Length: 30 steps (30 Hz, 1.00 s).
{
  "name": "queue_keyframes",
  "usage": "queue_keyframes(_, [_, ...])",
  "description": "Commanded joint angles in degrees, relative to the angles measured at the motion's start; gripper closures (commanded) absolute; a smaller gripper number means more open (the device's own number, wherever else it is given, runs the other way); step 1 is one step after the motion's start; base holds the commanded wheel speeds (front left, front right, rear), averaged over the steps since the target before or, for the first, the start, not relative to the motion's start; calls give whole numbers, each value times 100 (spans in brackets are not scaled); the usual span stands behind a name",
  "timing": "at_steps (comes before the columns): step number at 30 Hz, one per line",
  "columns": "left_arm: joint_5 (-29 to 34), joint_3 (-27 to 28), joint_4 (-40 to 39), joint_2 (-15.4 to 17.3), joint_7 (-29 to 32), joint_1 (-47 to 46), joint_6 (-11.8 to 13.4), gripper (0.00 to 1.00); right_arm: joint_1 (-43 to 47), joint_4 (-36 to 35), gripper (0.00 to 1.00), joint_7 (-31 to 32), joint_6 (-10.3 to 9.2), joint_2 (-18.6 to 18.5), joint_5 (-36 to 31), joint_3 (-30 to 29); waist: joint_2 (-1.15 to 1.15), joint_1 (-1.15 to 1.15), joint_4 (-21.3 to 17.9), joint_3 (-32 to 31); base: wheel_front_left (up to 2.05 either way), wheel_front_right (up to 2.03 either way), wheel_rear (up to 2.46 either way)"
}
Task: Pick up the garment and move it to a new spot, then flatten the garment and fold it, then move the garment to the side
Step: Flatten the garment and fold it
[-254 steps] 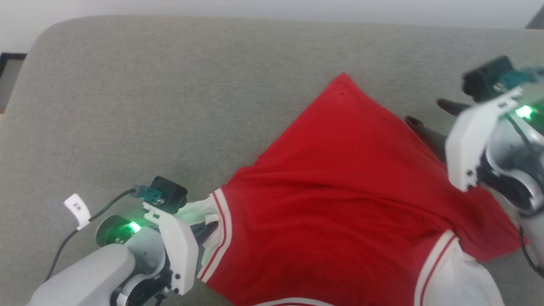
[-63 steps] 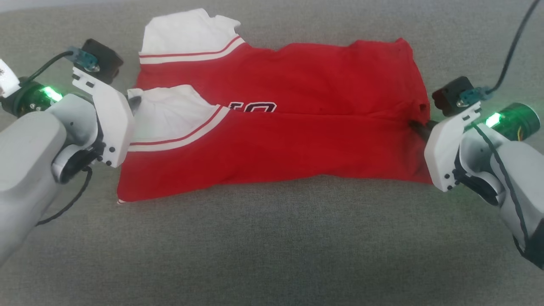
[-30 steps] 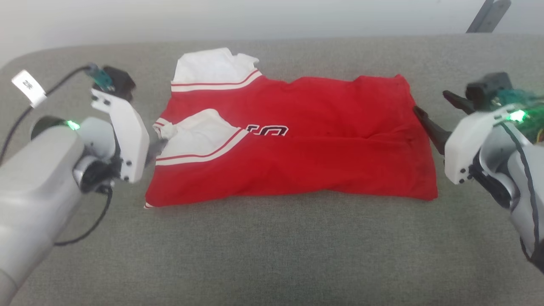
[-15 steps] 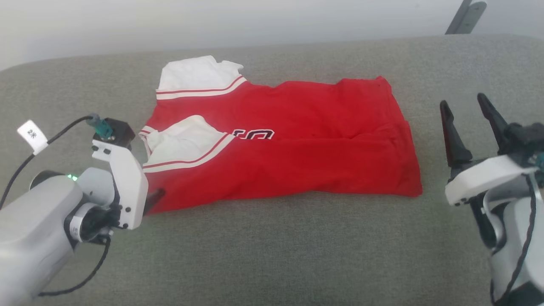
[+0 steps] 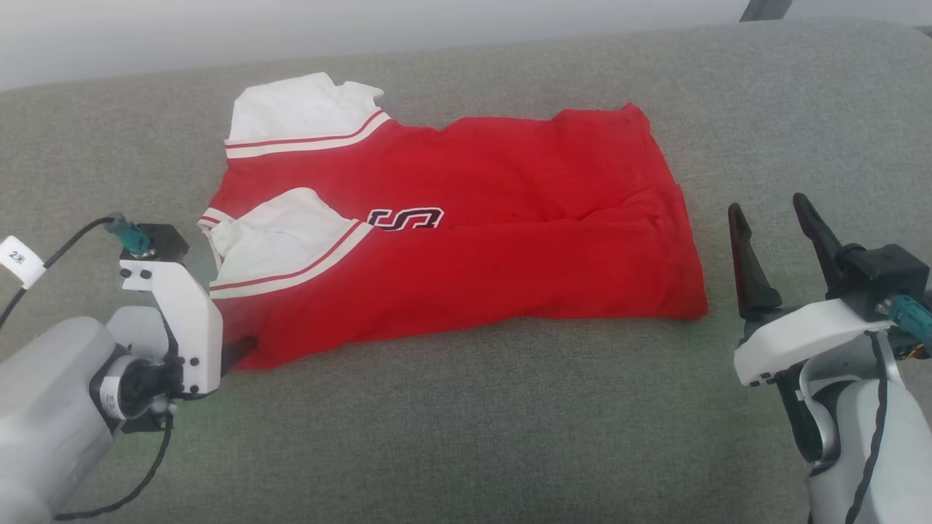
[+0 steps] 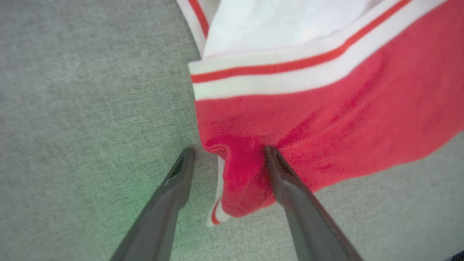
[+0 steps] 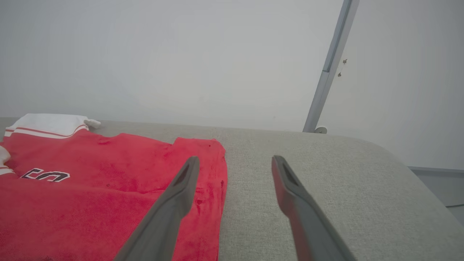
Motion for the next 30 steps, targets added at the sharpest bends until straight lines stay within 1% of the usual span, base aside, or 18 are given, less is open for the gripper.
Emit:
queue_keyframes(1, [-108,-52,328,-215,49,152,-123,20,88,-131,0,189,0,0,63,48,0,0,-40,54,0,0,0])
queue_keyframes(2, [-108,-52,328,-215,49,152,-123,20,88,-131,0,189,0,0,63,48,0,0,-40,54,0,0,0])
queue_keyframes(3, [-98,-70,402,-241,46,144,-195,74,99,-134,0,280,0,4,104,60,0,0,-45,65,0,0,0])
queue_keyframes(4, [-122,-65,490,-286,42,150,-235,100,107,-136,0,397,0,3,153,89,0,0,-46,76,0,0,0])
queue_keyframes(8, [-82,-126,722,-444,51,89,-447,100,68,-96,0,1017,0,-40,468,188,0,0,-22,124,0,0,0])
queue_keyframes(11, [-40,-147,857,-562,20,-2,-566,100,-61,-57,0,1642,0,-161,701,310,0,0,29,170,0,0,0])
queue_keyframes(13, [-13,-155,953,-652,10,-60,-627,100,-147,16,0,2094,0,-312,832,408,0,0,74,199,0,0,0])
queue_keyframes(20, [36,-176,1198,-906,-49,-209,-815,100,-464,295,0,3775,0,-687,1248,639,0,0,248,268,0,0,0])
queue_keyframes(25, [89,-194,1334,-1056,-87,-312,-915,100,-637,445,0,4684,0,-835,1402,762,0,0,379,341,0,0,0])
queue_keyframes(28, [116,-203,1400,-1125,-131,-384,-963,100,-698,569,0,5033,1,-849,1483,810,0,0,443,385,0,0,0])
queue_keyframes(30, [133,-199,1454,-1171,-161,-409,-995,100,-734,653,91,5174,1,-864,1474,885,0,0,478,405,0,0,0])
